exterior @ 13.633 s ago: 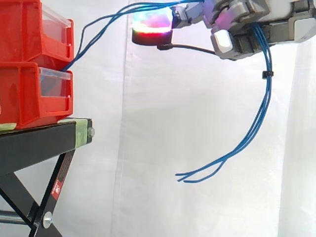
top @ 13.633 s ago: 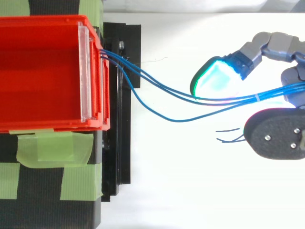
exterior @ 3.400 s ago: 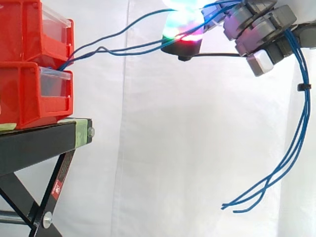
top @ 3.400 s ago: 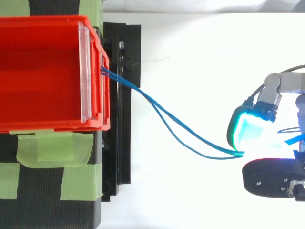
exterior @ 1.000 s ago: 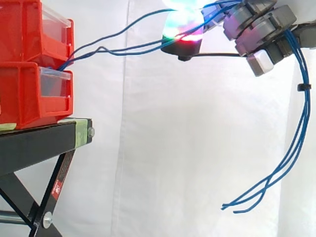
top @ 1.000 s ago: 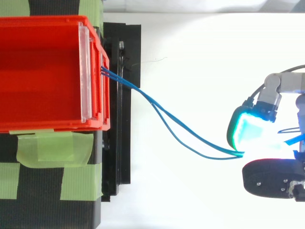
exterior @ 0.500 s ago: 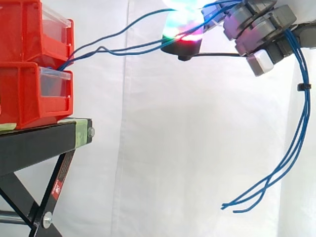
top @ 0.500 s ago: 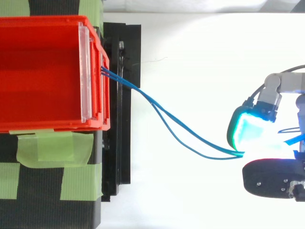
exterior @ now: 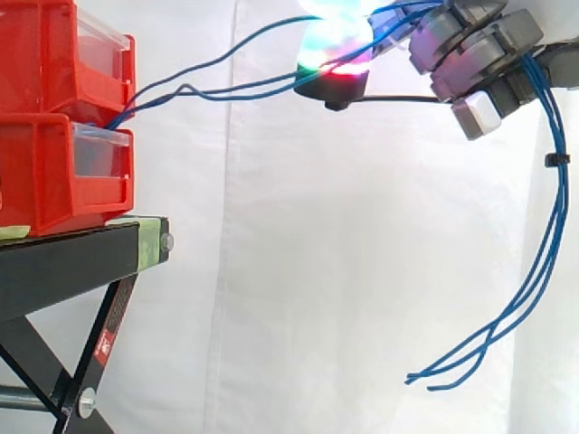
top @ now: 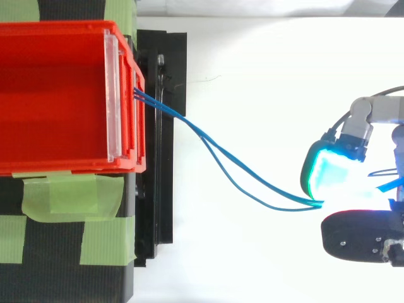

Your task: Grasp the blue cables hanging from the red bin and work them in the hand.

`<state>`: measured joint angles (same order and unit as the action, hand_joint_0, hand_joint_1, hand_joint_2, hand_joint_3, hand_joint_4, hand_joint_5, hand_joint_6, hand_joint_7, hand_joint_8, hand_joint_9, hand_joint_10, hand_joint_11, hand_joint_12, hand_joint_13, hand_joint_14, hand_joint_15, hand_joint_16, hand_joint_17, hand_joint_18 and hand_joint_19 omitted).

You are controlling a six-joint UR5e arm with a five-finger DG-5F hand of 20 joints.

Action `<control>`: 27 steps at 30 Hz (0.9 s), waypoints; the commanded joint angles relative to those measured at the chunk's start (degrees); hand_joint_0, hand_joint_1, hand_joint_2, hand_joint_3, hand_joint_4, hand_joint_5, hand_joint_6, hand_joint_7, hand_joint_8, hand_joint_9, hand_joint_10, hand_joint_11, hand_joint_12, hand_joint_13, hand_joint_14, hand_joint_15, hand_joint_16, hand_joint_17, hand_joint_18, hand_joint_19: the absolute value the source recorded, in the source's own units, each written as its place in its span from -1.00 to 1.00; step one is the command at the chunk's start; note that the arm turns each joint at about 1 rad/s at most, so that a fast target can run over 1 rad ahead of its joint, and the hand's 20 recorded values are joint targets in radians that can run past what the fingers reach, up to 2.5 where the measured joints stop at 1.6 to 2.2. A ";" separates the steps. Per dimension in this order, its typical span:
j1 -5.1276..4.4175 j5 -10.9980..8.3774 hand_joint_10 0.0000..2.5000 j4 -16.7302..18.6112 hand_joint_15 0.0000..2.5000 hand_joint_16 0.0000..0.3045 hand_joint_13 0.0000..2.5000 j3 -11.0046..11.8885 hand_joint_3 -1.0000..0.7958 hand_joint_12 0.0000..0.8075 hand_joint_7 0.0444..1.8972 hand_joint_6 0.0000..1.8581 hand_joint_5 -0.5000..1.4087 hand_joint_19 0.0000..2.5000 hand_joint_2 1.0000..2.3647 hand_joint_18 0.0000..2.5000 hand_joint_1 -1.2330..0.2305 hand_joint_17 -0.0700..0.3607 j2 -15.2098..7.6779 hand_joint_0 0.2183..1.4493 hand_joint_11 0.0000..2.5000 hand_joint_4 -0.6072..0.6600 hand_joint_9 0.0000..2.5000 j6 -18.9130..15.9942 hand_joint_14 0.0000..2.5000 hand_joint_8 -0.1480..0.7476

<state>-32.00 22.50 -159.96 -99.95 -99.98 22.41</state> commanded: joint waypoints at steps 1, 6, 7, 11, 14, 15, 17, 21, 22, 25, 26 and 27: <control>0.01 0.00 1.00 0.00 0.60 -0.62 -0.13 0.02 -0.15 0.49 0.49 -0.45 0.07 -0.45 -0.97 0.18 -0.27 -0.07 0.05 0.05 1.00 0.18 -0.29 0.00 1.00 0.48; 0.01 0.00 1.00 0.00 0.62 -0.61 -0.13 0.02 -0.15 0.49 0.48 -0.45 0.07 -0.45 -0.96 0.18 -0.27 -0.06 -0.04 0.05 1.00 0.18 -0.29 0.00 1.00 0.48; 0.01 0.00 1.00 0.00 0.62 -0.61 -0.13 -0.07 -0.16 0.50 0.49 -0.45 0.07 -0.45 -0.97 0.19 -0.27 -0.05 -0.04 0.05 1.00 0.18 -0.29 0.00 1.00 0.49; 0.01 0.00 1.00 0.00 0.62 -0.61 -0.13 0.02 -0.15 0.49 0.48 -0.45 0.07 -0.45 -0.97 0.18 -0.27 -0.06 0.05 0.05 1.00 0.18 -0.29 0.00 1.00 0.48; 0.01 0.00 1.00 0.00 0.63 -0.61 -0.13 0.02 -0.16 0.50 0.48 -0.45 0.07 -0.44 -0.97 0.18 -0.27 -0.06 0.05 0.05 1.00 0.18 -0.29 0.09 1.00 0.48; 0.01 0.00 1.00 0.00 0.62 -0.62 -0.13 0.02 -0.15 0.49 0.49 -0.45 0.07 -0.45 -0.97 0.18 -0.27 -0.07 0.05 0.05 1.00 0.18 -0.29 0.00 1.00 0.48; 0.01 0.00 1.00 0.00 0.62 -0.61 -0.13 -0.07 -0.15 0.50 0.48 -0.45 0.07 -0.45 -0.97 0.19 -0.27 -0.05 -0.04 0.05 1.00 0.18 -0.29 0.00 1.00 0.48; 0.01 0.00 1.00 0.00 0.62 -0.62 -0.13 0.02 -0.15 0.50 0.48 -0.45 0.07 -0.46 -0.97 0.18 -0.27 -0.06 -0.04 0.05 1.00 0.18 -0.29 0.00 1.00 0.48; 0.01 0.00 1.00 0.00 0.62 -0.62 -0.13 -0.07 -0.15 0.50 0.48 -0.45 0.07 -0.45 -0.97 0.18 -0.27 -0.06 0.05 0.05 1.00 0.18 -0.29 0.00 1.00 0.48; 0.01 0.00 1.00 0.00 0.62 -0.61 -0.13 0.02 -0.15 0.50 0.49 -0.45 0.07 -0.45 -0.97 0.19 -0.27 -0.05 0.05 0.05 1.00 0.18 -0.29 0.00 1.00 0.48; -0.08 -0.09 1.00 0.00 0.62 -0.62 -0.13 0.02 -0.16 0.50 0.48 -0.45 0.07 -0.45 -0.97 0.18 -0.27 -0.07 -0.04 0.05 1.00 0.18 -0.29 0.00 1.00 0.48; 0.01 0.00 1.00 0.00 0.62 -0.62 -0.13 0.02 -0.15 0.49 0.48 -0.45 0.07 -0.45 -0.97 0.18 -0.27 -0.06 0.05 0.05 1.00 0.18 -0.29 0.00 1.00 0.48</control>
